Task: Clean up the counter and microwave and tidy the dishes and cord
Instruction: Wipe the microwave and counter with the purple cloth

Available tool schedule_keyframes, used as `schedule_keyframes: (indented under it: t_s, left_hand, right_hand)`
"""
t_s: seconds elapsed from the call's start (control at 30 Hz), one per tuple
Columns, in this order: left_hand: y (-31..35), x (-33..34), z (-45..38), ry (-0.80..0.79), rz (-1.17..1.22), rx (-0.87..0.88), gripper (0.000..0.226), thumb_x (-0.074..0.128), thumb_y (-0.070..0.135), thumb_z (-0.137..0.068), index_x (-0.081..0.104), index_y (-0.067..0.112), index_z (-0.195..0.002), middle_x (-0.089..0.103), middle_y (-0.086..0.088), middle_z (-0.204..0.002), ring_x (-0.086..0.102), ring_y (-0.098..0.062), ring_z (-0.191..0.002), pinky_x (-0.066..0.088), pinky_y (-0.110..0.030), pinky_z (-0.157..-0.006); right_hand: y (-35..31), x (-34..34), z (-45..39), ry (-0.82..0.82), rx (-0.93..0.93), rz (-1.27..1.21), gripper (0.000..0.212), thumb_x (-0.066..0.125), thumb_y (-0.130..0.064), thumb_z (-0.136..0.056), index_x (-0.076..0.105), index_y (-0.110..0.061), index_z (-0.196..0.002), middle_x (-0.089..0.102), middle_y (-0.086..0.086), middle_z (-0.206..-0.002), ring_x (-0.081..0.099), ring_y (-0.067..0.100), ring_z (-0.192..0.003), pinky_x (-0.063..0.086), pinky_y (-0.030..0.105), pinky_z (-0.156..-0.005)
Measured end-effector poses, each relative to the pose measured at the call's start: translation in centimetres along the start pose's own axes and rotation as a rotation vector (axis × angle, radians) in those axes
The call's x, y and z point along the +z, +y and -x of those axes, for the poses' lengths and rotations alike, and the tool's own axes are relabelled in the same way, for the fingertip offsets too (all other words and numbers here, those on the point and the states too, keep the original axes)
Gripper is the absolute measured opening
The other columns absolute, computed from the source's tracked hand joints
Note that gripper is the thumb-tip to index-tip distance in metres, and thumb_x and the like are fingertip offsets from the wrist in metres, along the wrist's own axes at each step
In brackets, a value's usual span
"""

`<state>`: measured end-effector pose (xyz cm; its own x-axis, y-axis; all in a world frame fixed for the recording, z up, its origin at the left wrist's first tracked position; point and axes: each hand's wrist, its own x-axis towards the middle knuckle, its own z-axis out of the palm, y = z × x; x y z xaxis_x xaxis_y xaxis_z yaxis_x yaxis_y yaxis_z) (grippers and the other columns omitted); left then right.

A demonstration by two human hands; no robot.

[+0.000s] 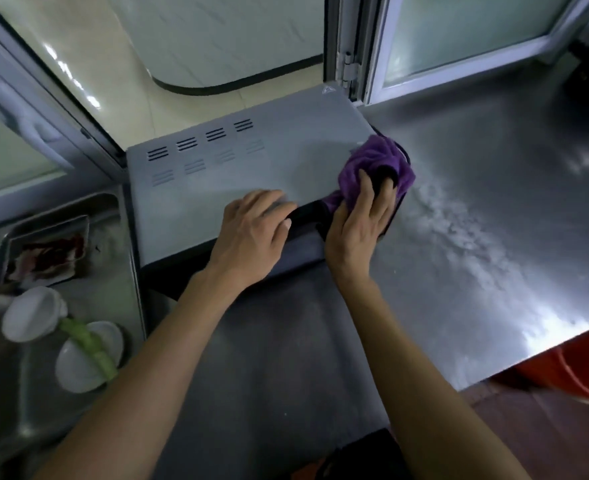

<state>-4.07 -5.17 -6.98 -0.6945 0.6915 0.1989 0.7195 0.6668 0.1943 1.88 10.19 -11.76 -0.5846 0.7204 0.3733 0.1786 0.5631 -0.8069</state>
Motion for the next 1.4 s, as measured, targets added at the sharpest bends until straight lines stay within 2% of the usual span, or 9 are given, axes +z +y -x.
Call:
schedule_keyframes:
  t_s: [0.17,0.3,0.4,0.53,0.67,0.77,0.97,1.2,1.4]
  left_hand:
    - [-2.7,-0.5,-0.2,-0.068,0.044,0.172,0.037,0.046,0.022,-0.101,0.059,0.016,-0.135,0.051,-0.004,-0.146,0.040,-0.026,-0.135,0.036,-0.051,-0.105]
    - [-3.0,-0.5,-0.5,-0.066,0.040,0.206,0.039,0.046,0.025,-0.099,0.058,0.016,-0.135,0.050,-0.005,-0.146,0.039,-0.025,-0.135,0.036,-0.050,-0.106]
    - [-2.9,-0.3,-0.5,-0.065,0.041,0.219,0.044,0.040,0.028,-0.098,0.056,0.017,-0.137,0.048,-0.004,-0.147,0.038,-0.024,-0.136,0.031,-0.048,-0.106]
    - [-2.7,-0.4,-1.2,-0.044,0.046,0.217,0.045,0.035,0.036,-0.099,0.059,0.021,-0.134,0.051,-0.001,-0.144,0.042,-0.022,-0.133,0.035,-0.046,-0.104]
    - [-1.5,-0.1,-2.4,-0.084,0.020,0.267,0.045,0.033,0.040,-0.102,0.056,0.022,-0.136,0.050,-0.001,-0.145,0.042,-0.019,-0.134,0.034,-0.044,-0.104]
    - [-0.5,0.3,-3.7,-0.089,0.017,0.299,0.045,0.033,0.040,-0.102,0.057,0.021,-0.137,0.051,0.000,-0.145,0.042,-0.018,-0.134,0.035,-0.043,-0.105]
    - [1.3,0.7,-6.3,-0.121,0.050,0.331,0.047,0.034,0.040,-0.103,0.057,0.020,-0.137,0.054,0.004,-0.145,0.042,-0.013,-0.135,0.035,-0.039,-0.108]
    - [0.5,0.6,-7.6,-0.125,0.112,0.395,0.044,0.037,0.037,-0.103,0.064,0.017,-0.131,0.060,0.004,-0.139,0.051,-0.020,-0.128,0.044,-0.050,-0.102]
    - [0.2,0.8,-7.3,-0.117,0.135,0.387,0.043,0.038,0.034,-0.102,0.062,0.018,-0.134,0.057,0.006,-0.141,0.048,-0.017,-0.131,0.043,-0.050,-0.103]
  right_hand:
    - [-2.1,2.5,2.4,0.083,0.204,-0.132,0.054,0.041,-0.018,-0.103,0.027,-0.012,-0.155,0.008,0.025,-0.162,0.006,0.038,-0.151,0.011,0.047,-0.122]
    - [-3.0,3.8,3.8,0.136,0.297,-0.249,0.059,0.041,-0.024,-0.103,0.019,-0.021,-0.157,0.003,0.020,-0.164,0.003,0.031,-0.153,0.018,0.056,-0.120]
    - [-3.5,4.2,4.3,0.163,0.366,-0.332,0.063,0.042,-0.019,-0.102,0.015,-0.024,-0.158,0.000,0.016,-0.165,0.002,0.025,-0.153,0.019,0.053,-0.120]
    - [-3.8,4.8,5.2,0.168,0.475,-0.460,0.066,0.043,-0.017,-0.101,0.012,-0.028,-0.158,-0.003,0.010,-0.166,0.001,0.007,-0.148,0.017,0.033,-0.120]
    - [-3.2,5.9,6.4,0.132,0.540,-0.538,0.064,0.041,-0.023,-0.103,0.009,-0.028,-0.158,-0.003,0.008,-0.167,-0.008,-0.019,-0.138,-0.001,-0.004,-0.102]
    - [-2.5,6.2,6.4,0.133,0.524,-0.531,0.064,0.039,-0.032,-0.102,0.009,-0.026,-0.158,-0.001,0.010,-0.165,-0.014,-0.031,-0.127,-0.001,-0.004,-0.102]
    - [-1.4,5.5,3.0,0.231,0.544,-0.556,0.069,0.032,-0.049,-0.093,0.012,-0.035,-0.157,0.000,0.005,-0.166,-0.002,0.011,-0.153,0.007,0.036,-0.124]
    - [0.3,4.4,-1.3,0.416,0.646,-0.629,0.064,0.040,-0.039,-0.097,0.020,-0.032,-0.157,0.001,0.004,-0.167,0.000,0.016,-0.153,0.003,0.032,-0.121]
    - [0.3,5.6,0.2,0.402,0.681,-0.662,0.064,0.039,-0.042,-0.095,0.020,-0.036,-0.156,0.000,0.004,-0.167,-0.003,0.006,-0.151,0.002,0.022,-0.115]
